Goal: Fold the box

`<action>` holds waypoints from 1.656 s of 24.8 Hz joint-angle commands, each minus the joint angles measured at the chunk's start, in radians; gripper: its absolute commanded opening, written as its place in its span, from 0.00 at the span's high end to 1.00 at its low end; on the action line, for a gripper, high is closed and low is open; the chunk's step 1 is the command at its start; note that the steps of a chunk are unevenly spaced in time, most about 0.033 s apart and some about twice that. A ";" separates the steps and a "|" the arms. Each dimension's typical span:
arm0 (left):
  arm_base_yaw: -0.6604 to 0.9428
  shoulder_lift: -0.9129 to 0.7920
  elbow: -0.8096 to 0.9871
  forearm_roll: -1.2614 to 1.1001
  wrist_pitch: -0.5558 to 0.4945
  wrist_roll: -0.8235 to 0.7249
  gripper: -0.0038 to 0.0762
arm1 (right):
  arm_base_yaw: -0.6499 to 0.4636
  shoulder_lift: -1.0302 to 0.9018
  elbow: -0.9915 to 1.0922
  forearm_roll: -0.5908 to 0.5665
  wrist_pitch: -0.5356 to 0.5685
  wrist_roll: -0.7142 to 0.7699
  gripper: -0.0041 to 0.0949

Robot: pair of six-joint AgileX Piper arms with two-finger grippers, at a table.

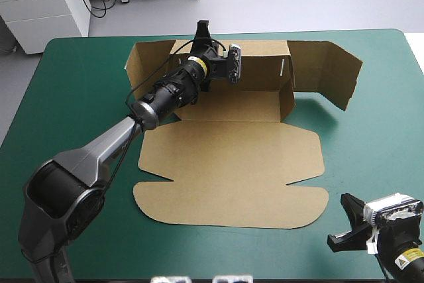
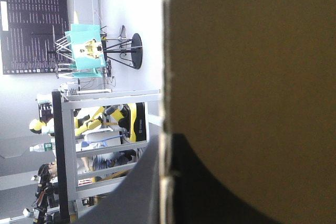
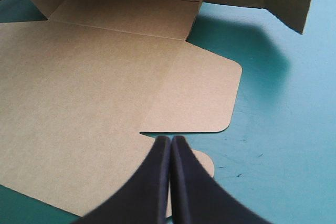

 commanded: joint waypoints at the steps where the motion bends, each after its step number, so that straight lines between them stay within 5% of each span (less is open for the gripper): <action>1: -0.002 -0.022 -0.086 0.019 -0.016 -0.016 0.93 | 0.002 0.011 -0.029 0.012 -0.061 -0.006 0.98; 11: 0.000 0.062 -0.252 -0.001 -0.002 -0.032 0.93 | 0.002 0.011 -0.029 0.004 -0.057 -0.006 0.98; 32: 0.000 0.068 -0.166 -0.041 0.052 -0.046 0.93 | 0.002 0.017 -0.036 -0.010 -0.118 -0.006 0.98; 36: -0.002 0.068 -0.146 -0.041 0.024 -0.072 0.93 | 0.002 0.153 -0.185 -0.014 -0.183 -0.051 0.98; 41: -0.002 0.066 -0.146 -0.041 0.022 -0.073 0.93 | 0.002 0.571 -0.568 -0.017 -0.183 -0.101 0.98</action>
